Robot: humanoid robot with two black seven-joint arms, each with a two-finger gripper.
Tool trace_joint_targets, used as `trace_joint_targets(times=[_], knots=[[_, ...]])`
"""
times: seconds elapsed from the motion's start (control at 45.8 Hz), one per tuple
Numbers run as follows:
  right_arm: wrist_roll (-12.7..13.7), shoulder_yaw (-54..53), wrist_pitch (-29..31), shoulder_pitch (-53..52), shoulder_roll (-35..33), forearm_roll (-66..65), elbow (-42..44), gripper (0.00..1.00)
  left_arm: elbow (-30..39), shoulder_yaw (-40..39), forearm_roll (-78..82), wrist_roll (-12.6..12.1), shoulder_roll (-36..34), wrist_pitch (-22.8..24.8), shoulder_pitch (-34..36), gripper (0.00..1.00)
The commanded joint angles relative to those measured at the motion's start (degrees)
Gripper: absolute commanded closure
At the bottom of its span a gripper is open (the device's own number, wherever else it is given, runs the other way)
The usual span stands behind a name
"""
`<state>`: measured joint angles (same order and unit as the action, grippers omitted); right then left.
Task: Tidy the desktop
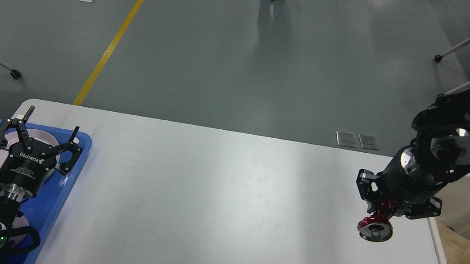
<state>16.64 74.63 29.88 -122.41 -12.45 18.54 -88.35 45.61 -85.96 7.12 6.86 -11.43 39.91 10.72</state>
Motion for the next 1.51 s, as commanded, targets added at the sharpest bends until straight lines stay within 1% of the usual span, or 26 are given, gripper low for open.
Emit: trace_joint_targets(times=[0.0, 0.044, 0.066, 0.109, 0.131, 0.284, 0.371, 0.459, 0.503, 0.59, 0.699, 0.808, 0.896, 0.94, 1.005, 1.071, 1.136, 1.18, 1.267, 1.377, 1.398, 1.486], knots=[[-7.03, 4.46, 5.45, -8.10, -0.73, -0.17, -4.11, 1.00, 0.00, 0.00, 0.00, 0.00, 0.00, -0.01, 0.00, 0.03], [-11.08, 6.57, 5.98, -9.42, -0.56, -0.52, -4.55, 1.00, 0.00, 0.00, 0.00, 0.00, -0.08, -0.01, 0.00, 0.03], [-12.58, 7.62, 6.07, -9.60, -0.38, -0.52, -4.64, 1.00, 0.00, 0.00, 0.00, 0.00, 0.00, -0.01, 0.00, 0.03], [-14.52, 9.21, 6.07, -9.78, -0.29, -0.61, -4.64, 1.00, 0.00, 0.00, 0.00, 0.00, 0.00, -0.01, 0.00, 0.03], [-14.70, 9.74, 5.99, -9.86, -0.29, -0.61, -4.64, 1.00, 0.00, 0.00, 0.00, 0.00, 0.00, -0.01, 0.00, 0.03], [-14.62, 10.97, 5.63, -9.69, -0.99, -2.72, -4.20, 1.00, 0.00, 0.00, 0.00, 0.00, -0.08, -0.01, 0.00, 0.03], [-14.35, 13.43, 4.58, -9.08, -2.40, -3.42, -3.76, 1.00, 0.00, 0.00, 0.00, 0.00, 0.00, -0.01, 0.00, 0.03], [-14.26, 15.71, 3.53, -7.06, -4.85, -3.51, -1.40, 1.00, 0.00, 0.00, 0.00, 0.00, 0.00, -0.01, -0.09, 0.03], [-14.26, 16.95, 3.09, -5.22, -7.31, -3.60, 0.62, 1.00, 0.00, 0.00, 0.00, 0.00, -0.08, -0.01, -0.09, 0.03], [-14.18, 18.27, 2.56, 0.67, -12.32, -4.39, 6.86, 1.00, 0.00, 0.00, 0.00, 0.00, 0.00, -0.01, -0.09, 0.03], [-14.18, 18.18, 2.12, 9.80, -18.56, -7.46, 16.96, 1.00, 0.00, 0.00, 0.00, 0.00, 0.00, -0.01, -0.09, 0.03], [-14.18, 14.94, -0.16, 22.36, -24.19, -7.47, 30.84, 1.00, 0.00, 0.00, 0.00, 0.00, -0.08, -0.01, -0.09, 0.03], [-14.18, 8.01, -4.72, 34.05, -26.48, -7.11, 38.76, 1.00, 0.00, 0.00, 0.00, 0.00, -0.08, -0.01, -0.09, 0.03], [-14.18, 4.23, -8.41, 39.33, -27.88, -7.03, 42.19, 1.00, 0.00, 0.00, 0.00, 0.00, 0.00, -0.01, -0.09, 0.03], [-14.18, -1.84, -15.70, 47.59, -29.38, -6.94, 47.55, 1.00, 0.00, 0.00, 0.00, 0.00, 0.00, -0.01, -0.09, 0.03], [-14.18, -7.46, -22.47, 56.38, -29.12, -6.94, 51.42, 1.00, 0.00, 0.00, 0.00, 0.00, -0.08, -0.01, -0.09, 0.03], [-14.26, -12.56, -26.61, 63.68, -28.24, -7.03, 54.24, 1.00, 0.00, 0.00, 0.00, 0.00, 0.00, -0.01, -0.09, 0.03], [-14.18, -15.12, -28.11, 67.72, -26.84, -7.03, 56.52, 1.00, 0.00, 0.00, 0.00, 0.00, 0.00, -0.01, -0.09, 0.03], [-13.13, -19.08, -28.73, 73.97, -22.89, -6.85, 62.05, 1.00, 0.00, 0.00, 0.00, 0.00, 0.00, -0.01, -0.09, 0.03], [-11.19, -22.68, -29.17, 82.84, -17.00, -6.85, 72.24, 1.00, 0.00, 0.00, 0.00, 0.00, 0.00, -0.01, -0.09, 0.03], [-10.23, -24.08, -29.17, 85.82, -14.64, -6.76, 76.44, 1.00, 0.00, 0.00, 0.00, 0.00, -0.08, -0.01, -0.09, 0.03], [-7.77, -26.20, -29.26, 90.67, -11.28, -6.85, 82.45, 1.00, 0.00, 0.00, 0.00, 0.00, 0.00, -0.09, -0.09, 0.03]])
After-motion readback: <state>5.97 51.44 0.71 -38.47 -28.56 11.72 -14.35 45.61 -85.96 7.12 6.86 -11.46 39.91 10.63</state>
